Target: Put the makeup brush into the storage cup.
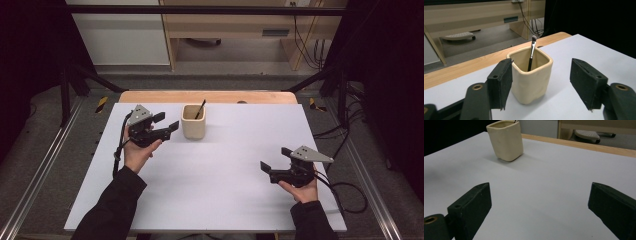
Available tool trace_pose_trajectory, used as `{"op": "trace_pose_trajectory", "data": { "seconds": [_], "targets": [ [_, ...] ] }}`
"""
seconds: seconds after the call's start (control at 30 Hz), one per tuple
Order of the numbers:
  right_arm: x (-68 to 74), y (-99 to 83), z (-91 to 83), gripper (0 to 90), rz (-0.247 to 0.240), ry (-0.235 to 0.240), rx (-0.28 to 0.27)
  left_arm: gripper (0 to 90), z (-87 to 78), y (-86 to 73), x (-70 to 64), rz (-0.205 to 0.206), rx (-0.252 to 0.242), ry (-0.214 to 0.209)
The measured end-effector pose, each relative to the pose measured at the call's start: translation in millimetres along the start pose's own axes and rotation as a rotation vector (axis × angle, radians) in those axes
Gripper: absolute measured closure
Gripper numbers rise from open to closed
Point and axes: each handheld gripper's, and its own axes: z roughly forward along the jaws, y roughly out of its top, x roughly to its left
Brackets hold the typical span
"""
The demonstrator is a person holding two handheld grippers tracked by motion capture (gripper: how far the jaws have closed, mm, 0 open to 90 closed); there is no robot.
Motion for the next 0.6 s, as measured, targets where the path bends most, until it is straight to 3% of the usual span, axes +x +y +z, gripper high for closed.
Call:
{"op": "trace_pose_trajectory", "data": {
  "seconds": [0.2, 0.6],
  "targets": [
    [0.0, -0.4, 0.3, 5.4, -0.005, -0.002, 0.000, 25.2, -14.5, -8.4, -1.5, -0.003, -0.003, -0.011],
    [-0.3, -1.4, -0.4, 5.5, 0.000, 0.000, 0.002, 16.1, -40.0, -25.9, -5.8, 0.017, -0.003, -0.034]
  ]
}}
